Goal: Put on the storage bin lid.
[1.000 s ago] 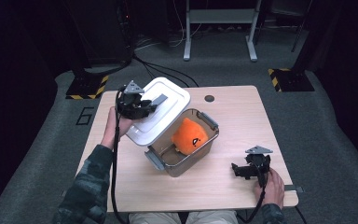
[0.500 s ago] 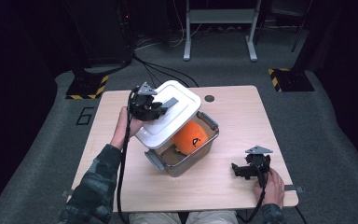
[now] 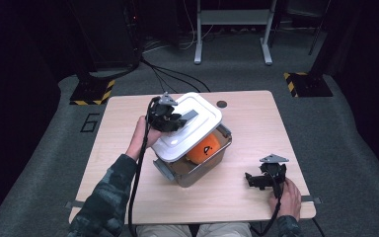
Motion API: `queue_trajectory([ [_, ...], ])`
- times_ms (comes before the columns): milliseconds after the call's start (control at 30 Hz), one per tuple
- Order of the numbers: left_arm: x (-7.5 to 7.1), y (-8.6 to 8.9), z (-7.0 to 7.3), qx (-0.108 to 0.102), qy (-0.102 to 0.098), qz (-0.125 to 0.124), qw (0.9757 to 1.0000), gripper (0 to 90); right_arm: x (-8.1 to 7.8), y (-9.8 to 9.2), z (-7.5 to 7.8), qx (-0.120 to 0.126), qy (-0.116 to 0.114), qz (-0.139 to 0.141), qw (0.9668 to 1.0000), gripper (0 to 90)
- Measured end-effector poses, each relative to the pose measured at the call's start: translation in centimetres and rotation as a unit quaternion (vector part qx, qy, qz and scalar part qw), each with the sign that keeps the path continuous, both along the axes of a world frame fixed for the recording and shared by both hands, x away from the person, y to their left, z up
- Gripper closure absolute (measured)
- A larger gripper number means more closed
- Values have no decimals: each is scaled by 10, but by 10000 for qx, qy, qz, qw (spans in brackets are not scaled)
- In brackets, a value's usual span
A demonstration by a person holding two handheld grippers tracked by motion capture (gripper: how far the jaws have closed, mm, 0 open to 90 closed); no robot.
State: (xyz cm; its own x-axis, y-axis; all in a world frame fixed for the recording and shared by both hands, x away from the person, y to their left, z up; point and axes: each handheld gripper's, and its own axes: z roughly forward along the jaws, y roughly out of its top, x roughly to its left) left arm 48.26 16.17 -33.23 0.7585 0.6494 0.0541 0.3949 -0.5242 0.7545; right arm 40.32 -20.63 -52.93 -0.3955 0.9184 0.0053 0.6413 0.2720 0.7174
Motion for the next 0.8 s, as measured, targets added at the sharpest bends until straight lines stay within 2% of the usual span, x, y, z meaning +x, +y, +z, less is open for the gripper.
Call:
queue_trajectory([
  [467,-2,-24,-25,168,301,-227,9991,662,0,0,0,-6,-8,10,10000,0],
  [800,-9,-33,-39,232,423,-249,9985,662,0,0,0,-7,-9,10,10000,0],
])
